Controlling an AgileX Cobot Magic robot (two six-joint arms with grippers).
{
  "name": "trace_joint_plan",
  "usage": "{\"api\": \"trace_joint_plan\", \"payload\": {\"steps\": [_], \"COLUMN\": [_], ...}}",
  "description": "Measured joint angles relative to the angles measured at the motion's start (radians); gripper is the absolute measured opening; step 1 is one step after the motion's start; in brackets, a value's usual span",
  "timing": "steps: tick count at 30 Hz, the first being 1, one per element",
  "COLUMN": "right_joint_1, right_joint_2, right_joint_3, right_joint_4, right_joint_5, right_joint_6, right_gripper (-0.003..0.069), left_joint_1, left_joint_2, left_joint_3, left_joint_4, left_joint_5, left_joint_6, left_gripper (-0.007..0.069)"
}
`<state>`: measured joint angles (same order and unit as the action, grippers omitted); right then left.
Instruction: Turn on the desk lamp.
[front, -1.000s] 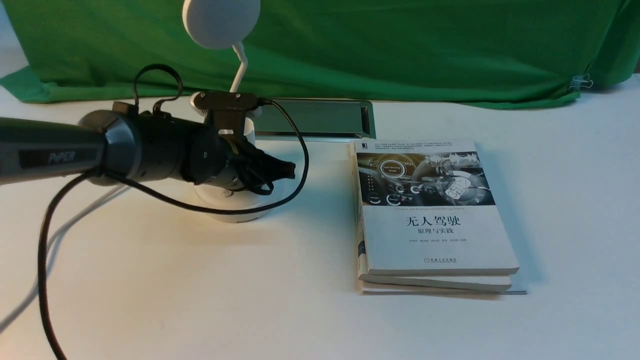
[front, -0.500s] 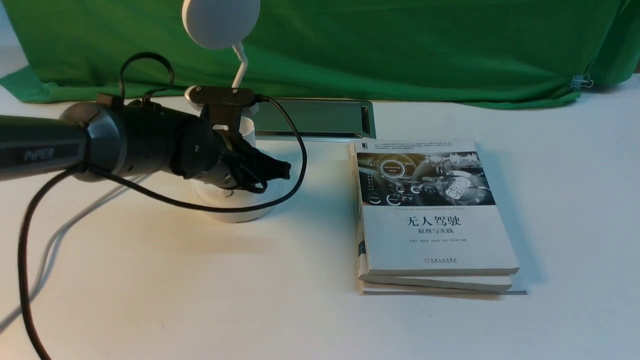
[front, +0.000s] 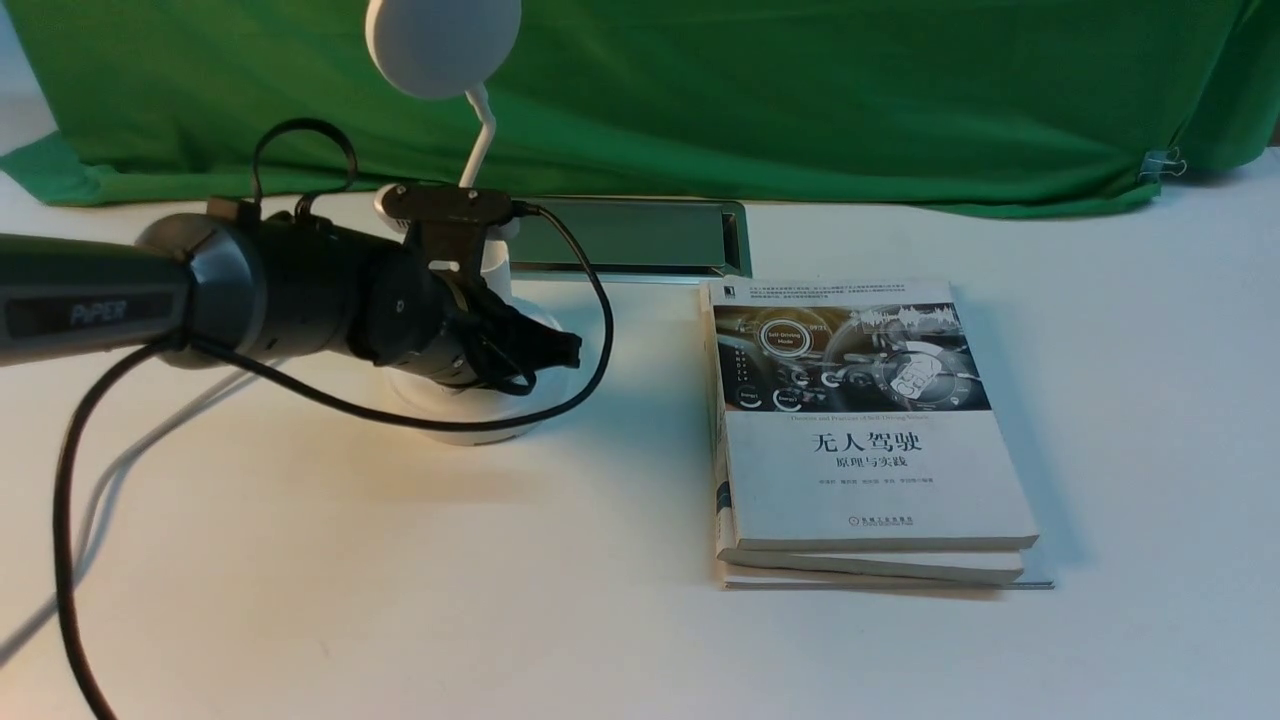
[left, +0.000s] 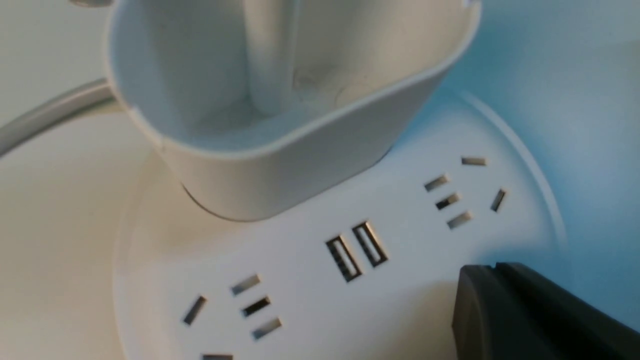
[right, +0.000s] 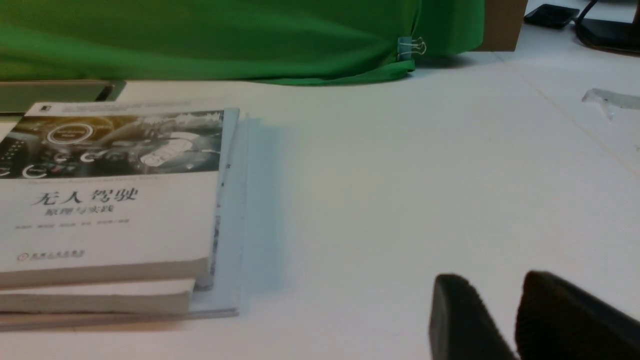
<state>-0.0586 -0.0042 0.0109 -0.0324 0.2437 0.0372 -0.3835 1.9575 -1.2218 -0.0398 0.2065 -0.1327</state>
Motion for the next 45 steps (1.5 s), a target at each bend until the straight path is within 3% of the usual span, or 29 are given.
{"api": "trace_joint_plan", "payload": {"steps": [15, 21, 26, 36, 45], "right_joint_1": [0.000, 0.000, 0.000, 0.000, 0.000], "right_joint_2": [0.000, 0.000, 0.000, 0.000, 0.000], "right_joint_3": [0.000, 0.000, 0.000, 0.000, 0.000], "right_joint_4": [0.000, 0.000, 0.000, 0.000, 0.000], "right_joint_5": [0.000, 0.000, 0.000, 0.001, 0.001], "right_joint_6": [-0.001, -0.001, -0.001, -0.001, -0.001], "right_gripper": [0.0241, 0.0241, 0.0241, 0.0241, 0.0241], "left_joint_1": [0.000, -0.005, -0.044, -0.212, -0.351], "left_joint_2": [0.022, -0.065, -0.155, -0.534, -0.999], "left_joint_3": [-0.012, 0.004, 0.051, 0.330, 0.578], "left_joint_4": [-0.007, -0.028, -0.077, -0.148, -0.169], "left_joint_5": [-0.037, 0.122, 0.143, 0.071, -0.101], "left_joint_6": [0.000, 0.007, 0.061, 0.184, 0.199], "left_gripper": [0.0021, 0.0021, 0.0021, 0.0021, 0.0021]}}
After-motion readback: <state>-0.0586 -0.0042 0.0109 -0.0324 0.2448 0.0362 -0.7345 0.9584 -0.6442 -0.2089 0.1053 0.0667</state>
